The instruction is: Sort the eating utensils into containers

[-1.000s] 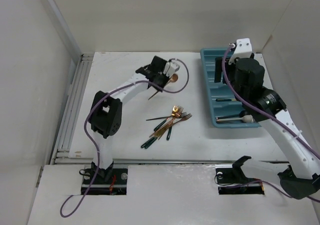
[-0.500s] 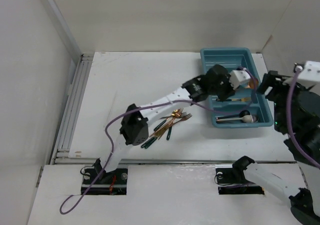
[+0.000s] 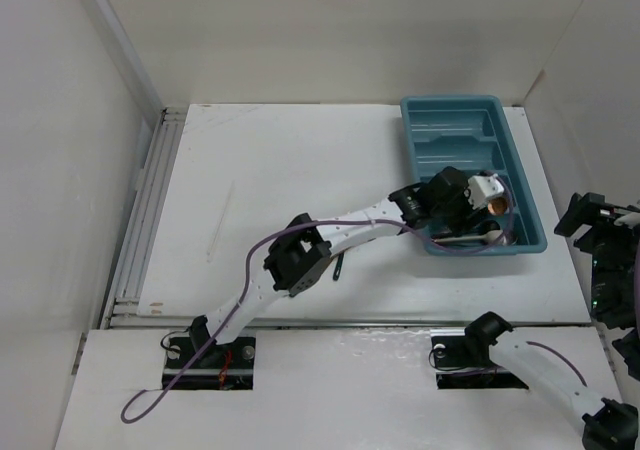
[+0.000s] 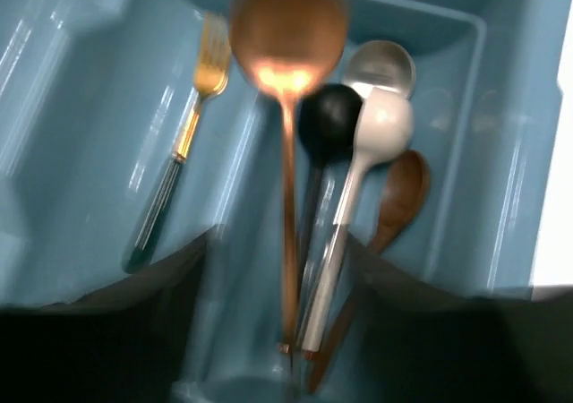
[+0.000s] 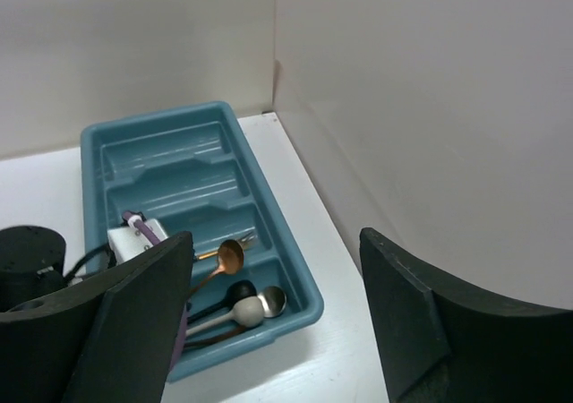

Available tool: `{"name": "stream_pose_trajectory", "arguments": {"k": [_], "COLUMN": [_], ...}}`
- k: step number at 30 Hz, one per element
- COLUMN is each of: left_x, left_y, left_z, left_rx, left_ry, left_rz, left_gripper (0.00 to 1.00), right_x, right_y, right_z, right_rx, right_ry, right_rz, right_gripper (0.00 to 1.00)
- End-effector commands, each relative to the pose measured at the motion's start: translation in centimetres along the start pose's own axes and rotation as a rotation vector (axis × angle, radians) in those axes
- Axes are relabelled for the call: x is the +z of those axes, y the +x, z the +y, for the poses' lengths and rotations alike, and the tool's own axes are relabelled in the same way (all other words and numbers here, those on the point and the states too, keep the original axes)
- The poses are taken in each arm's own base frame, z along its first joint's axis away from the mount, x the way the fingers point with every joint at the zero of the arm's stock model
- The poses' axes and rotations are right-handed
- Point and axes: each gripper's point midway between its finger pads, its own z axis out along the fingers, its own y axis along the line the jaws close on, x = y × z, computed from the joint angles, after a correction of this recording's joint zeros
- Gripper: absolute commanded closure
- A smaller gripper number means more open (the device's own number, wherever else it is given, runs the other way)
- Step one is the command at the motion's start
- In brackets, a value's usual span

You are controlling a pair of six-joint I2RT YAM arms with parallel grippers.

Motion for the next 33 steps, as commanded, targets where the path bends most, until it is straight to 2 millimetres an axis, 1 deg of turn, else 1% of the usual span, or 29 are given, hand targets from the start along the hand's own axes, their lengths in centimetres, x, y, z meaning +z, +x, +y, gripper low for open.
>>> {"name": "stream_pose_trajectory", "arguments": {"k": [1,2,3,4,5,7,8,9,10,11,12,14,15,16,18,19,20,21,22,23,24,26,27,28,29,30,31,32,33], "left_x": [-1.8,-2.4,-2.7,-3.3,-4.7,-6.6,-9.2,-10.0,-11.2,-14.3,-15.3,-18.2,-21.8,-22.8,-25.1,-26.8,-27.3,-27.5,-28.1,-28.2,-28.2,-28.3,-28.2,-28.3,-28.3,-28.4,-28.4,-28.3,-28.3], "left_y": [-6.7,-7.9,-8.5,-9.2,-10.5,-11.6,-12.6,-11.2,-10.5,-11.3,-6.4,-2.6,-2.5,2.4,5.4,8.2,9.6,11.7,14.8,16.6,17.9,20.4,20.8,21.3,21.5,21.9,23.2,24.0,24.8], "left_z": [0.1,-0.5,-0.5,-0.5,-0.1,1.3,3.1,4.1,5.3,6.7,9.4,11.8,13.7,13.7,13.7,13.7,13.1,12.9,12.4,12.2,11.5,11.3,11.2,11.6,12.1,11.9,11.8,12.3,12.4], "left_rx": [0.019,0.025,0.026,0.018,0.016,0.016,0.014,0.004,0.005,-0.004,-0.038,-0.056,-0.059,-0.024,0.024,0.031,0.068,0.058,0.03,0.003,-0.021,-0.053,-0.052,-0.049,-0.032,-0.024,-0.02,-0.02,-0.013], "left_ry": [-0.029,-0.023,-0.023,-0.023,-0.049,-0.131,-0.174,-0.198,-0.215,-0.25,-0.286,-0.338,-0.383,-0.376,-0.351,-0.346,-0.294,-0.276,-0.259,-0.251,-0.213,-0.196,-0.197,-0.205,-0.211,-0.204,-0.199,-0.2,-0.205], "left_rz": [-0.179,-0.202,-0.211,-0.216,-0.222,-0.215,-0.207,-0.162,-0.134,-0.141,-0.017,0.079,0.077,0.19,0.248,0.291,0.317,0.363,0.436,0.479,0.504,0.534,0.533,0.531,0.523,0.533,0.568,0.582,0.602], "left_gripper": [0.26,0.18,0.12,0.08,0.05,0.03,0.01,0.01,0.01,0.0,0.0,0.0,0.0,0.0,0.04,0.05,0.07,0.12,0.15,0.18,0.2,0.22,0.22,0.22,0.22,0.22,0.22,0.22,0.23], "right_x": [-0.4,-0.2,-0.2,0.1,0.5,1.0,1.4,1.8,2.0,2.1,2.4,2.7,2.9,3.1,3.4,3.7,3.8,4.0,4.5,4.7,4.9,5.3,5.4,5.4,5.5,5.5,5.5,5.4,5.4], "right_y": [0.9,0.9,0.9,1.1,1.2,1.9,2.3,2.5,2.8,2.9,3.2,3.7,4.0,4.2,4.6,4.9,4.9,5.1,5.8,6.1,6.4,6.3,6.5,6.3,6.7,6.3,6.3,6.5,6.1], "right_z": [-0.6,-0.2,0.0,0.5,1.2,2.7,3.7,4.7,6.5,7.4,8.6,11.0,11.9,12.9,14.9,15.7,16.3,16.9,17.7,18.1,18.5,19.3,19.6,19.8,20.0,20.0,19.9,19.9,19.9], "right_rx": [-0.054,-0.062,-0.062,-0.081,-0.095,-0.114,-0.126,-0.133,-0.123,-0.118,-0.11,-0.082,-0.073,-0.063,-0.043,-0.039,-0.037,-0.038,-0.046,-0.042,-0.051,-0.033,-0.038,-0.025,-0.038,-0.007,0.003,0.005,0.026], "right_ry": [0.009,-0.001,-0.013,-0.024,-0.034,-0.078,-0.102,-0.128,-0.197,-0.232,-0.264,-0.341,-0.364,-0.388,-0.447,-0.461,-0.48,-0.49,-0.49,-0.489,-0.498,-0.496,-0.505,-0.504,-0.504,-0.501,-0.491,-0.49,-0.489], "right_rz": [0.031,0.037,0.037,0.051,0.062,0.076,0.086,0.092,0.084,0.08,0.084,0.086,0.09,0.095,0.092,0.101,0.1,0.103,0.13,0.145,0.158,0.175,0.183,0.185,0.201,0.199,0.2,0.211,0.208], "right_gripper": [0.19,0.17,0.16,0.15,0.15,0.13,0.12,0.11,0.09,0.05,0.05,0.03,0.02,0.02,0.02,0.02,0.02,0.02,0.02,0.02,0.02,0.02,0.02,0.02,0.02,0.02,0.02,0.02,0.02]}}
